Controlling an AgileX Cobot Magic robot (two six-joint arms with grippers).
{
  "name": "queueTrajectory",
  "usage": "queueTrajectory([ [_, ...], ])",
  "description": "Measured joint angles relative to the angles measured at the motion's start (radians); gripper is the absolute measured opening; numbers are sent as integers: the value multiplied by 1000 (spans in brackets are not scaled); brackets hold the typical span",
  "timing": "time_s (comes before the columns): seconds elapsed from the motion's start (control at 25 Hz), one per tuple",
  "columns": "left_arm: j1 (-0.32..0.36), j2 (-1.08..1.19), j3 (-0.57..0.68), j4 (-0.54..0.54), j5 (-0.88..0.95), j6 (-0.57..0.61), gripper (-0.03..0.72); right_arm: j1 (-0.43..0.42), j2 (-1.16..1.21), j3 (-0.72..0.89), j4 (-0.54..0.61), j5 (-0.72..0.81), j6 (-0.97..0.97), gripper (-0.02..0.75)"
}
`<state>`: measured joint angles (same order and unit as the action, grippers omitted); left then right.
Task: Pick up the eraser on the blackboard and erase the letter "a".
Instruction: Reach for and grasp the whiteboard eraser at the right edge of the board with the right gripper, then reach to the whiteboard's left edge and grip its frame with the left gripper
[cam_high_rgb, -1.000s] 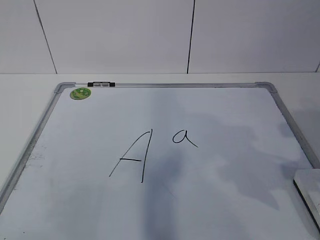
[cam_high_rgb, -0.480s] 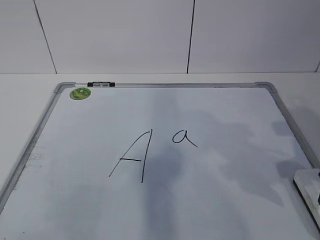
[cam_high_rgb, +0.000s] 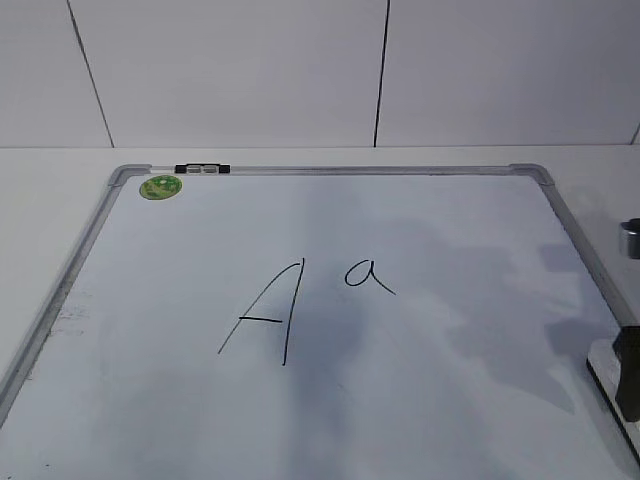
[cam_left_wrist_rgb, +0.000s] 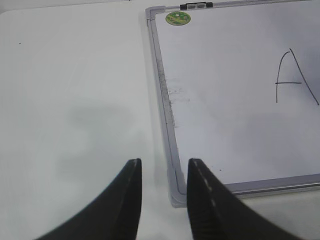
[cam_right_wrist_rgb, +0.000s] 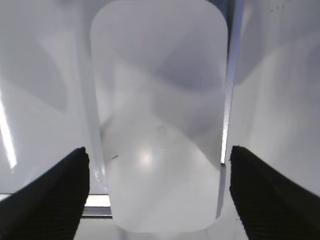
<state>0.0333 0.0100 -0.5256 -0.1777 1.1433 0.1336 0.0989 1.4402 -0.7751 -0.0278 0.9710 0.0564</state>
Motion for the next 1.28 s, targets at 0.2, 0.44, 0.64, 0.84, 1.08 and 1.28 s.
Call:
queueTrajectory([
  [0.2, 0, 0, 0, 0, 0, 0, 235, 0, 30, 0, 10, -23, 6, 669],
  [0.44, 0, 0, 0, 0, 0, 0, 235, 0, 55, 0, 10, -41, 16, 669],
  [0.64, 0, 0, 0, 0, 0, 0, 235, 0, 80, 0, 10, -50, 20, 669],
  [0.84, 0, 0, 0, 0, 0, 0, 235, 0, 90, 0, 10, -57, 22, 667],
  [1.08, 0, 0, 0, 0, 0, 0, 235, 0, 93, 0, 4, -57, 25, 625],
  [1.28, 0, 0, 0, 0, 0, 0, 235, 0, 93, 0, -2, -57, 25, 556],
])
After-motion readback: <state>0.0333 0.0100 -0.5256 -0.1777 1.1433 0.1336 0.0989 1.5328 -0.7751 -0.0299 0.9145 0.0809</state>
